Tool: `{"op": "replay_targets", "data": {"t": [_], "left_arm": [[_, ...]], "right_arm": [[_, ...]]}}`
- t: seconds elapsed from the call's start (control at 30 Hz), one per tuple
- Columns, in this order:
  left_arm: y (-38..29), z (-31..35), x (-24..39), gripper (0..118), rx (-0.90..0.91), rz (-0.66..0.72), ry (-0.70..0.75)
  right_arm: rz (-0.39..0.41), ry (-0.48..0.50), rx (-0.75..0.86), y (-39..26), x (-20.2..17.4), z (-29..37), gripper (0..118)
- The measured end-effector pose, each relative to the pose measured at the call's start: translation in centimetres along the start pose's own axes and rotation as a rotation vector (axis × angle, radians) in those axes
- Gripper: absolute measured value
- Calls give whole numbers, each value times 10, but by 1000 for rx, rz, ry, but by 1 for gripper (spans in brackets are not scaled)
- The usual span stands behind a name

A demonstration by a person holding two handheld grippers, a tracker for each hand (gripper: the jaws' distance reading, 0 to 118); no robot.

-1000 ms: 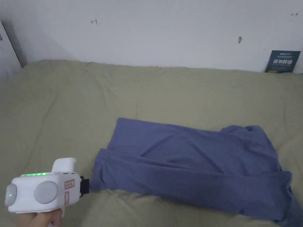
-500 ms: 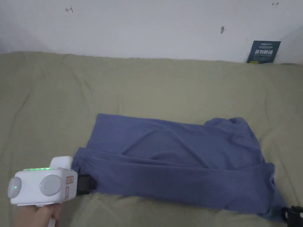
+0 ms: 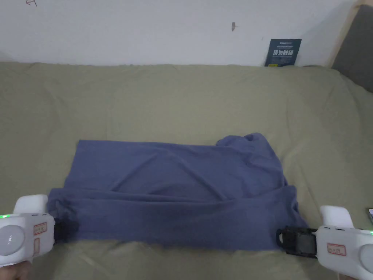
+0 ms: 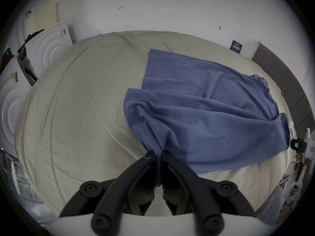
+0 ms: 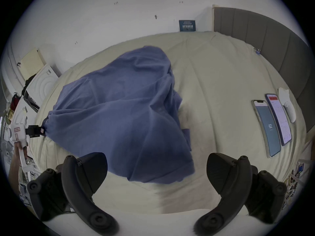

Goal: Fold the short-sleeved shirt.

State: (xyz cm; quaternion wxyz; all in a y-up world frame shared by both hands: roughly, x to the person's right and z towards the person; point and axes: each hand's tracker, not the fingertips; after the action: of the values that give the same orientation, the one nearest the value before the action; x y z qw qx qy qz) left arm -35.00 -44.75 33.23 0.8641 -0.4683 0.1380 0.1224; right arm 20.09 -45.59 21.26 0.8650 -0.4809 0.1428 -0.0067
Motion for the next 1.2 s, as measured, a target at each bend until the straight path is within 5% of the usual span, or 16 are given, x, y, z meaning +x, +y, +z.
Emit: {"op": "replay_targets", "data": {"t": [0.07,0.1,0.13,0.17,0.23,0.33,1.2], "left_arm": [[0,2,2,3,-1,1,-3],[2,1,1,3,-4,1,-4],[2,2,2,3,-7,0,-5],[2,2,2,3,-8,-1,-6],[3,2,2,3,-13,0,-9],[3,7,4,3,-16,-9,-1],[-105,86,-33,3,-53,25,6]], "right_arm": [[39,-3,-9,3,-2,-11,114],[61,-17,-9,6,-2,-15,101],[73,-30,-4,5,-2,-13,57],[77,-16,-9,5,0,-13,26],[69,36,-10,8,0,-12,13],[128,22,5,7,-7,2,12],[147,89,-58,-89,-3,76,11]]}}
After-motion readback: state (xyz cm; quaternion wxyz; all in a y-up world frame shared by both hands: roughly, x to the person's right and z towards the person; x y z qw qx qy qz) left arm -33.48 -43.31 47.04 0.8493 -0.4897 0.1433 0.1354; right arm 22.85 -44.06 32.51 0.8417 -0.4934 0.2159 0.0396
